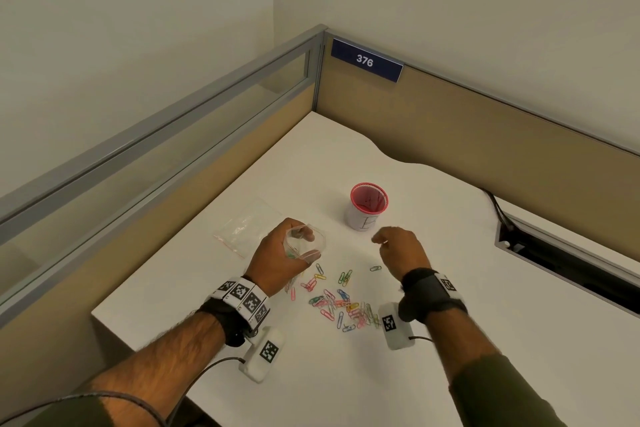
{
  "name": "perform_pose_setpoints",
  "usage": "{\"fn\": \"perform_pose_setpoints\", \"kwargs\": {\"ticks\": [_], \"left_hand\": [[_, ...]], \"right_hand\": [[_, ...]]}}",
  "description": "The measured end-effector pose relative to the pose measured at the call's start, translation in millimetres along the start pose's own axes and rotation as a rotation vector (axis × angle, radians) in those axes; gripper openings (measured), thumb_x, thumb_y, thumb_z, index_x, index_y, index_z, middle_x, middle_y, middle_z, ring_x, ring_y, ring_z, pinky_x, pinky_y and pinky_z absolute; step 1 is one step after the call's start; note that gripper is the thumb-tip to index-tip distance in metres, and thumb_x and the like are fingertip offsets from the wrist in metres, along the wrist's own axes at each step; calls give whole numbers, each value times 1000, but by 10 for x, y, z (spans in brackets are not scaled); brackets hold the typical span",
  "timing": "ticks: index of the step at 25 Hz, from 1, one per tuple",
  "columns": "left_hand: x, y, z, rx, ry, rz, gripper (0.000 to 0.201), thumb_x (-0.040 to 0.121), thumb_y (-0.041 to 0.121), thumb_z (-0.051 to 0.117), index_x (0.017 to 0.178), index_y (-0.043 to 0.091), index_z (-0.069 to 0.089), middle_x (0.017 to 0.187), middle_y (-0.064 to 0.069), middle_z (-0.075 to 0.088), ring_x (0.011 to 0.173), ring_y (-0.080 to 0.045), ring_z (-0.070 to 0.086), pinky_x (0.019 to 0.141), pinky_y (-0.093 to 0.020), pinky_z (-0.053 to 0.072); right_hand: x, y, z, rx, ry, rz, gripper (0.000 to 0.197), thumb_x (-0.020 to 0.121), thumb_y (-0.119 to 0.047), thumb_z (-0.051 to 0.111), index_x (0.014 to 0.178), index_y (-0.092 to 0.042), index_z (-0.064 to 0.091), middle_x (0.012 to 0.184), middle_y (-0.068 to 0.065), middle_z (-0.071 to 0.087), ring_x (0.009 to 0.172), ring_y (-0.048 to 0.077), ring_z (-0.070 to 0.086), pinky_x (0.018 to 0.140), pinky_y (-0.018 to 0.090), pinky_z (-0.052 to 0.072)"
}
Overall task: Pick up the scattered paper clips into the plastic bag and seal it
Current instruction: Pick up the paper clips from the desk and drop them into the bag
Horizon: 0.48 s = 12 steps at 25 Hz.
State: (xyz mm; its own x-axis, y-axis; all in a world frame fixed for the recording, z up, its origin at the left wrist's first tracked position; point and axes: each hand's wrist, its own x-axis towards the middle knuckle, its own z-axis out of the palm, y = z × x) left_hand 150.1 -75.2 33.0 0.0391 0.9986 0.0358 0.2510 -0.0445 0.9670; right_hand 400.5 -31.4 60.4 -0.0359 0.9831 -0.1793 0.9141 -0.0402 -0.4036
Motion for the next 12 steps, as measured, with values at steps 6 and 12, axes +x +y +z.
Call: {"fn": "perform_pose_setpoints", "kwargs": {"ticks": [6, 12], "left_hand": [[38, -51, -159, 22, 36, -11, 35, 76, 11, 84, 101, 19, 61, 104, 8, 70, 108, -5, 63, 95, -20, 46], [56, -102, -119, 8, 44, -6, 34, 76, 9, 83, 99, 21, 60, 103, 4, 71, 106, -5, 64, 93, -16, 46]], "right_hand": [[54, 373, 524, -180, -185, 113, 42, 91, -5, 44, 131, -15, 53, 131, 11, 47, 122, 29, 47, 104, 37, 43], [-419, 161, 856, -158, -218, -46, 30, 93, -14, 48, 122, -17, 58, 117, 4, 52, 110, 21, 49, 94, 31, 47]]}}
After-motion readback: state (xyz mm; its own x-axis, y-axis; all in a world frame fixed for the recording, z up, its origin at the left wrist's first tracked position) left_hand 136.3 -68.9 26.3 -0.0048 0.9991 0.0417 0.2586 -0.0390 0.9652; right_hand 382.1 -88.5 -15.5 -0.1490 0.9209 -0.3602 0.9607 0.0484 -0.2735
